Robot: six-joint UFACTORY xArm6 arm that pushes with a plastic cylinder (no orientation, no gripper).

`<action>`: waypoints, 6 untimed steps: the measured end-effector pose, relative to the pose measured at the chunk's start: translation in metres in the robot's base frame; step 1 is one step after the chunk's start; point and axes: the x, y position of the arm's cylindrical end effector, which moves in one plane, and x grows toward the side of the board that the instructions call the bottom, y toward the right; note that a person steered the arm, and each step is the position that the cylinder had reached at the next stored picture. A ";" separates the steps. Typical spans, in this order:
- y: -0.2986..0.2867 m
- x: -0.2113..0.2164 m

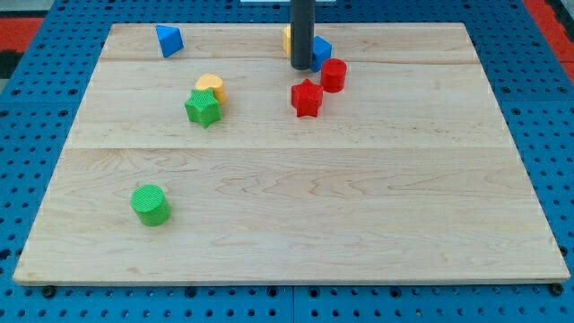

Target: Nudge the yellow hexagon left a bit

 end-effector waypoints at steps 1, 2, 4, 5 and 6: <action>0.025 -0.023; 0.053 -0.051; 0.012 -0.062; 0.012 -0.086; 0.040 -0.085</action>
